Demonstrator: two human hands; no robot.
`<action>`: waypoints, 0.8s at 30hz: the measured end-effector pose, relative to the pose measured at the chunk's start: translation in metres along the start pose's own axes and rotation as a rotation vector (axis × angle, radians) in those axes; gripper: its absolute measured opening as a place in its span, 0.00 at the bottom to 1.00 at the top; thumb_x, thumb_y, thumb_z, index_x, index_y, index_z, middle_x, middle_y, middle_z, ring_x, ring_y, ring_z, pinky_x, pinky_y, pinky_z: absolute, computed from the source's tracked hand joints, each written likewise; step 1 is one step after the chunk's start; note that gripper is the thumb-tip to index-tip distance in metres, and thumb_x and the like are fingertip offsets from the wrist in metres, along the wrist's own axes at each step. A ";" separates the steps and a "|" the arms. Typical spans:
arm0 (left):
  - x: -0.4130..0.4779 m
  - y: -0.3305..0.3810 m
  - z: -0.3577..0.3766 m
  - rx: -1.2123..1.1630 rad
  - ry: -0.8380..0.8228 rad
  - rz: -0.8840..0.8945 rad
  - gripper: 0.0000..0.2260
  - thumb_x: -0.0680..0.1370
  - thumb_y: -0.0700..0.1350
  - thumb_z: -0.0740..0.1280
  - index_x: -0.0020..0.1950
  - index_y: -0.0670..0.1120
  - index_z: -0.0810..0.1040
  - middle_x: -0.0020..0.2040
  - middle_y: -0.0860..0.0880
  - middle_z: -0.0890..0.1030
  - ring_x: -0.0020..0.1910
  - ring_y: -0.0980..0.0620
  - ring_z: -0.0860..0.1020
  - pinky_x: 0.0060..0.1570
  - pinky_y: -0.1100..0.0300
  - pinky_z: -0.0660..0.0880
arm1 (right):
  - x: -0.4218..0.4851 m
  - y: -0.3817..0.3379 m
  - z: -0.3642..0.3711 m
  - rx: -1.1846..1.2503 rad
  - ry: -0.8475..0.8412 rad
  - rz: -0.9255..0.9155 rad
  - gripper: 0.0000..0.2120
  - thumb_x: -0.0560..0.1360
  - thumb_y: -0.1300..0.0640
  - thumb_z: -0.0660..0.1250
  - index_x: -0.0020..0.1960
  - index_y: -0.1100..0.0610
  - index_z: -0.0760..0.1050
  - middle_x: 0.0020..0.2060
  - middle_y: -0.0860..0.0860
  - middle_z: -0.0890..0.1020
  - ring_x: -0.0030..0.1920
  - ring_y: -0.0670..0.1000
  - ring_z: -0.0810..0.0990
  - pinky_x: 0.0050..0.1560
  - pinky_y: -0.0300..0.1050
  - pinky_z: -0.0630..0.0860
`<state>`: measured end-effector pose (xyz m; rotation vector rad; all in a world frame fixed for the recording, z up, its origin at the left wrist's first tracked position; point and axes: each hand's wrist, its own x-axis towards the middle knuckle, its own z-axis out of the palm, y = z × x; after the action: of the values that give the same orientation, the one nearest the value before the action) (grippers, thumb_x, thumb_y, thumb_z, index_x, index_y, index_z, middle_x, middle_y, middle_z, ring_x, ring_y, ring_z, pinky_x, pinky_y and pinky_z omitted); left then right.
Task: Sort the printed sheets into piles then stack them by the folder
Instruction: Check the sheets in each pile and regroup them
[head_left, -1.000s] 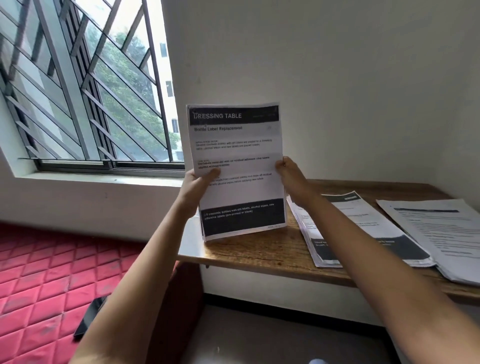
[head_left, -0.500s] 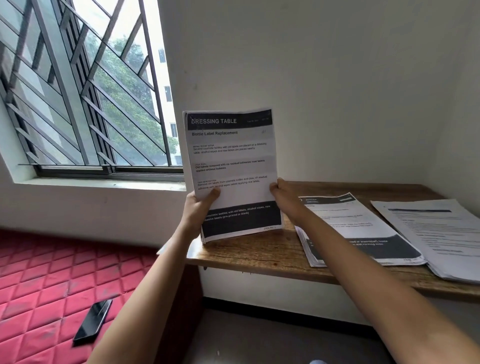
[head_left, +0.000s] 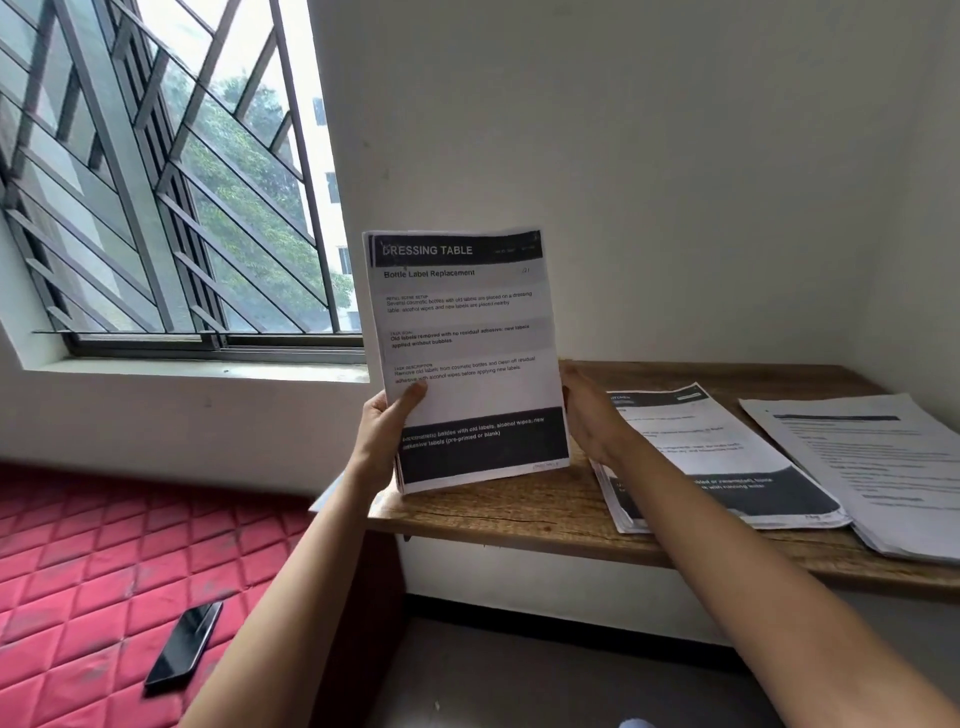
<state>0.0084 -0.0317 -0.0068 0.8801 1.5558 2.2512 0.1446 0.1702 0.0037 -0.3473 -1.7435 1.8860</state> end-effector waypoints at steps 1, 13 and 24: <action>0.001 0.003 0.000 -0.008 -0.003 0.007 0.10 0.72 0.46 0.71 0.50 0.43 0.80 0.41 0.47 0.85 0.39 0.48 0.83 0.39 0.56 0.81 | 0.000 -0.001 0.001 0.012 0.018 -0.005 0.21 0.83 0.46 0.51 0.66 0.56 0.73 0.60 0.55 0.80 0.60 0.54 0.78 0.64 0.53 0.73; 0.010 0.026 0.015 0.020 -0.026 0.200 0.04 0.78 0.40 0.67 0.51 0.43 0.79 0.42 0.49 0.85 0.39 0.51 0.83 0.38 0.59 0.80 | 0.000 -0.011 0.014 0.004 0.064 -0.118 0.26 0.81 0.39 0.46 0.69 0.53 0.68 0.60 0.55 0.78 0.60 0.54 0.77 0.64 0.56 0.73; 0.009 0.016 0.011 0.156 -0.002 0.232 0.08 0.76 0.45 0.70 0.54 0.50 0.81 0.51 0.49 0.84 0.52 0.51 0.82 0.51 0.61 0.79 | -0.003 -0.003 0.019 -0.236 0.028 -0.085 0.42 0.67 0.21 0.46 0.71 0.45 0.66 0.65 0.49 0.75 0.65 0.51 0.74 0.69 0.57 0.67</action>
<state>0.0100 -0.0249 0.0136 1.1601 1.7272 2.3031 0.1376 0.1522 0.0080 -0.3788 -1.9349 1.6130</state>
